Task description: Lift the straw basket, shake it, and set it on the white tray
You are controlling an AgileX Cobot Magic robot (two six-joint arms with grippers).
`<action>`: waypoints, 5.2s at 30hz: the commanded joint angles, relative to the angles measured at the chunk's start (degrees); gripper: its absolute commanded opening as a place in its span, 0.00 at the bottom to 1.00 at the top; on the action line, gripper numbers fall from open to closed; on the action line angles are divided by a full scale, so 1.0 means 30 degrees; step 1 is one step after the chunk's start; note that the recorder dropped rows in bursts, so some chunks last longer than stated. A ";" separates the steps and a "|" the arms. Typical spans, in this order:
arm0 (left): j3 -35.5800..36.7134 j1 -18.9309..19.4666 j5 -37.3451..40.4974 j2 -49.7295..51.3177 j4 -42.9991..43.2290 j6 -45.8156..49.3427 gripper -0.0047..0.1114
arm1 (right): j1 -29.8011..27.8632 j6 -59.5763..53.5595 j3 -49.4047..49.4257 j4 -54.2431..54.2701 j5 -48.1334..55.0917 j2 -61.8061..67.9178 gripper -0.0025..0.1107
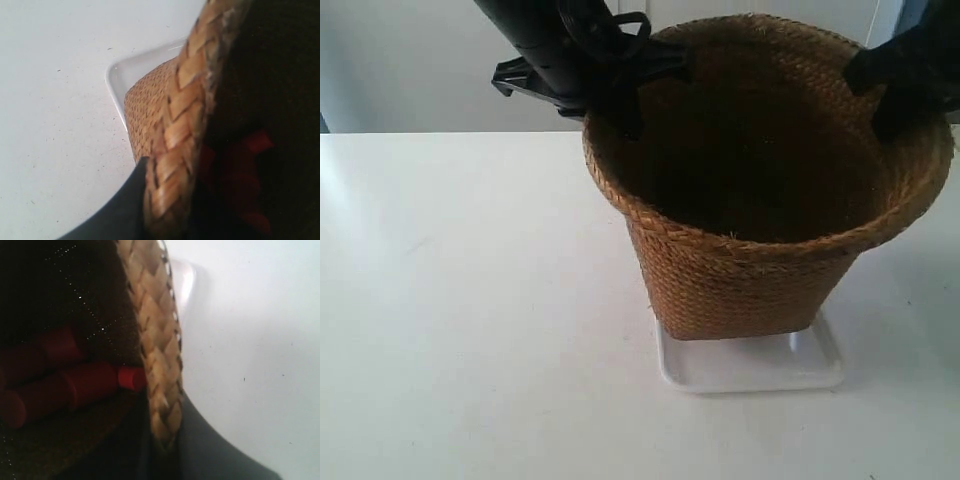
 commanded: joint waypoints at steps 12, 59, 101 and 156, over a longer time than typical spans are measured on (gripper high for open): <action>-0.0181 -0.0069 -0.1045 0.1591 -0.0036 0.0095 0.04 | -0.1231 -0.0711 0.0212 0.0945 0.0114 0.1684 0.02; -0.0181 -0.0069 0.0873 -0.1297 0.0738 0.5191 0.34 | -0.1231 -0.0118 0.0389 0.1621 -0.2350 -0.1145 0.61; -0.0181 -0.0069 0.6331 -1.0551 0.0574 0.7407 0.04 | -0.1231 -0.0462 0.0389 0.2075 -0.1559 -0.3068 0.02; 2.3936 0.9296 -1.3320 -2.5127 -0.2547 1.2296 0.04 | -0.1231 -0.0462 0.0389 0.2075 -0.1565 -0.3068 0.02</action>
